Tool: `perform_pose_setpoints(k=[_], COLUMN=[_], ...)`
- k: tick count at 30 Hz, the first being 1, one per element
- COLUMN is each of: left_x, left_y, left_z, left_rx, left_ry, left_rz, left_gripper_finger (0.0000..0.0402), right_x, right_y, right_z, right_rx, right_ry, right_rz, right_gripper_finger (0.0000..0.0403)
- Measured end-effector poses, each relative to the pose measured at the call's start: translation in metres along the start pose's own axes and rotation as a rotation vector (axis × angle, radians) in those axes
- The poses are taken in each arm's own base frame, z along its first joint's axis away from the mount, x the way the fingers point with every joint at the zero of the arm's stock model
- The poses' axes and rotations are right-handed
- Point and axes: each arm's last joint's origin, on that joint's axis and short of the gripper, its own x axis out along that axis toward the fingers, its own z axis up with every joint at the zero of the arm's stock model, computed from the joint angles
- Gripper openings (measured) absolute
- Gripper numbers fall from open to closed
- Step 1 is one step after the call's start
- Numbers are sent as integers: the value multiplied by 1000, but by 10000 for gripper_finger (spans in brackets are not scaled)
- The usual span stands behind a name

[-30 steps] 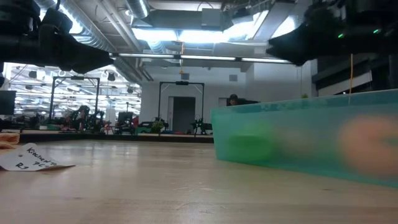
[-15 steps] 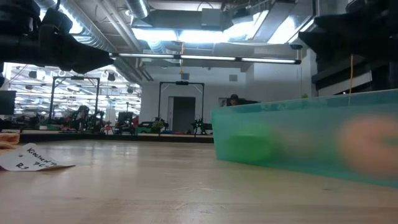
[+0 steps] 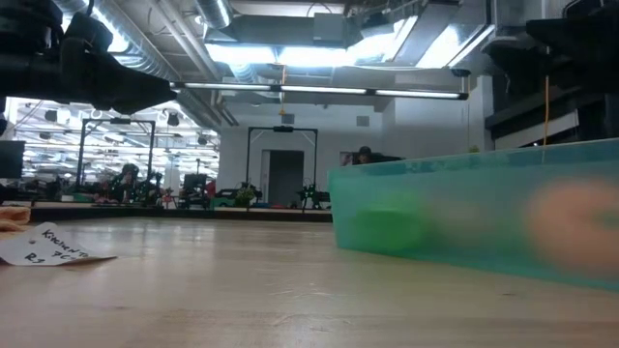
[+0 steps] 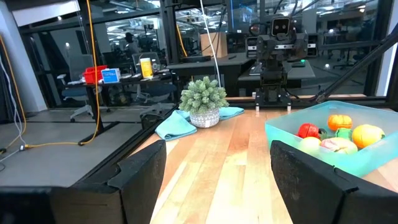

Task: Pick and placing Produce into tupperware
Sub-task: Return to Home Position

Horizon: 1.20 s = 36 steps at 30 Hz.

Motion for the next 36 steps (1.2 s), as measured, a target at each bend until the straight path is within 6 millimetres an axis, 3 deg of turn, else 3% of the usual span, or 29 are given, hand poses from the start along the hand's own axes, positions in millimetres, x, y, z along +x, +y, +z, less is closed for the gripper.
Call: perform_pose_setpoints(k=[6, 36], left_x=[0, 0], left_y=[0, 0], left_z=[0, 0], left_rx=[0, 0], left_ry=[0, 0], left_rz=[0, 0], left_gripper_finger=[279, 279], right_x=[-6, -6], right_y=[4, 4], right_z=[-7, -8], right_rx=[34, 12], right_ry=[71, 80], right_rz=[31, 30], right_gripper_finger=[273, 273])
